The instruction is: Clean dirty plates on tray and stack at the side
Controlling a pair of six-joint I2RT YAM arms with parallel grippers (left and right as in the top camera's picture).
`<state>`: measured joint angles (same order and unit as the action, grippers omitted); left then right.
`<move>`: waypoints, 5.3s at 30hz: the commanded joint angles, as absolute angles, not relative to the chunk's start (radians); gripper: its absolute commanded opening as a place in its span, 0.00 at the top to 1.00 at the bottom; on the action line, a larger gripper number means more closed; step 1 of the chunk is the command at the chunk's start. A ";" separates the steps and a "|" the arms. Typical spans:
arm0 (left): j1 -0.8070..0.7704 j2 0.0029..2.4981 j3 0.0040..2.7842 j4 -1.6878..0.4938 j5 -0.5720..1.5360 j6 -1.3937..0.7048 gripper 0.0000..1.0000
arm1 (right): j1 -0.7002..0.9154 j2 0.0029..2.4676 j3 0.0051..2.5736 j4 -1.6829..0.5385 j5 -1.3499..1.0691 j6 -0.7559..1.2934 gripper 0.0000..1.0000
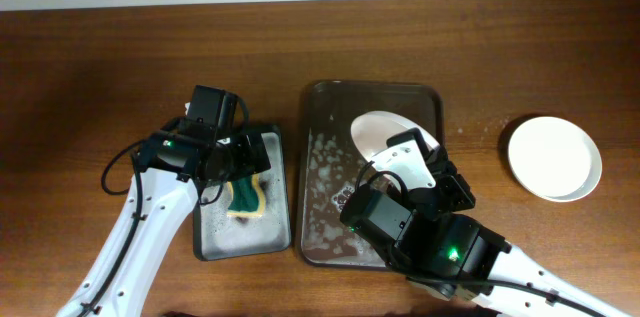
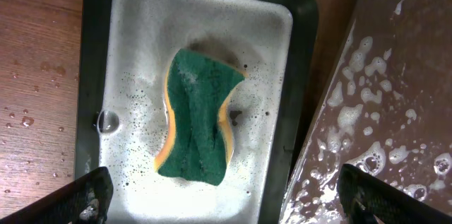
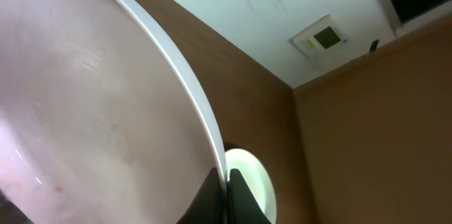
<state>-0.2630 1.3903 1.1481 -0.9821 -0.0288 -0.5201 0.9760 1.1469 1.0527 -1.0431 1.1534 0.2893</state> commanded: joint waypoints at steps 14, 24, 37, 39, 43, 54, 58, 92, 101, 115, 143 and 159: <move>-0.259 1.383 1.151 -0.980 -0.021 -0.519 0.00 | 0.981 1.132 1.076 -1.013 1.254 0.459 0.96; -0.259 1.383 1.151 -0.980 -0.021 -0.519 0.00 | 0.981 1.132 1.076 -0.971 1.269 0.370 0.96; -0.259 1.383 1.151 -0.980 -0.021 -0.519 0.00 | 0.982 1.132 1.076 -0.904 1.243 0.101 0.96; -0.259 1.383 1.151 -0.980 -0.022 -0.519 0.00 | 0.973 1.131 1.077 -0.870 1.301 0.090 0.96; -0.259 1.383 1.151 -0.980 -0.021 -0.519 0.00 | 0.979 1.134 1.077 -0.847 1.274 0.027 0.96; -0.259 1.383 1.151 -0.980 -0.021 -0.519 0.00 | 0.277 1.143 1.088 -0.867 0.155 0.435 0.96; -0.259 1.383 1.151 -0.980 -0.021 -0.519 0.00 | -0.263 1.185 1.087 -0.861 -0.228 0.324 0.96; -0.259 1.383 1.151 -0.980 -0.021 -0.519 0.01 | -0.084 1.358 1.179 -1.155 -0.097 0.188 0.47; -0.259 1.383 1.151 -0.980 -0.021 -0.519 0.00 | 0.007 1.681 1.029 -0.925 -0.044 0.180 0.63; -0.259 1.383 1.151 -0.980 -0.022 -0.519 0.00 | 0.006 1.780 1.029 -0.722 -0.080 0.101 0.96; -0.259 1.383 1.151 -0.980 0.032 -0.526 0.00 | 0.007 1.235 1.176 -1.044 -0.382 0.034 0.60; -0.259 1.227 1.222 -1.023 0.103 -0.281 0.04 | 0.007 1.079 1.240 -1.164 -0.382 0.022 0.41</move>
<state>-0.2611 1.3525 1.1534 -1.0115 0.0986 -0.3641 0.0074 1.2037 1.1671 -1.1664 -0.3687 0.0238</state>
